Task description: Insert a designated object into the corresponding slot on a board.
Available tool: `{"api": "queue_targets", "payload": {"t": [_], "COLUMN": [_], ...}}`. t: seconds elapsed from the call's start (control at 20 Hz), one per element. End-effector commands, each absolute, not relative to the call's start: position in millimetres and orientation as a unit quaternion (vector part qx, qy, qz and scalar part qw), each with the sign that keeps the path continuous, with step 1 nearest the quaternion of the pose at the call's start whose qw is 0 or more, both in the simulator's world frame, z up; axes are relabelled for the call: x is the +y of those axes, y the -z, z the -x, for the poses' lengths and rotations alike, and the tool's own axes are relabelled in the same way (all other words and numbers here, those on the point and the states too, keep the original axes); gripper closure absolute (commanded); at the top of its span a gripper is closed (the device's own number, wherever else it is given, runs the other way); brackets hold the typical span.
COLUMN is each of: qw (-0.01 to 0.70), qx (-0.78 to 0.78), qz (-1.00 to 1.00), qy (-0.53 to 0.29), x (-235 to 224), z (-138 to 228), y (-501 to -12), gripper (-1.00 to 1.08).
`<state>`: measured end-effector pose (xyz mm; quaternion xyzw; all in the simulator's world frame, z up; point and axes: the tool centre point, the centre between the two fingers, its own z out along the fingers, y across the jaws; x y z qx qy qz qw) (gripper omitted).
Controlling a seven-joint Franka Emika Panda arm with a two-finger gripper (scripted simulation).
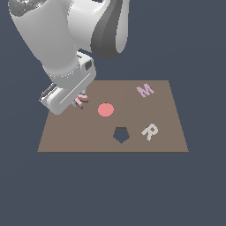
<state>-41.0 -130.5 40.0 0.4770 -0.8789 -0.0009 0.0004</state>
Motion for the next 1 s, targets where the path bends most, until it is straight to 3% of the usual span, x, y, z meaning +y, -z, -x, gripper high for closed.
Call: {"api": "queue_targets", "payload": {"t": [0.0, 0.55, 0.6, 0.95], "qw": [0.000, 0.000, 0.000, 0.000], "qx": [-0.878, -0.877, -0.877, -0.877], "qz": [-0.479, -0.481, -0.481, -0.481], "qy": [0.001, 0.001, 0.001, 0.001], "x": [-131, -132, -132, -132], "z": [41, 41, 41, 41], "y": [-40, -30, -30, -30], "gripper": [1.08, 1.08, -0.92, -0.92]}}
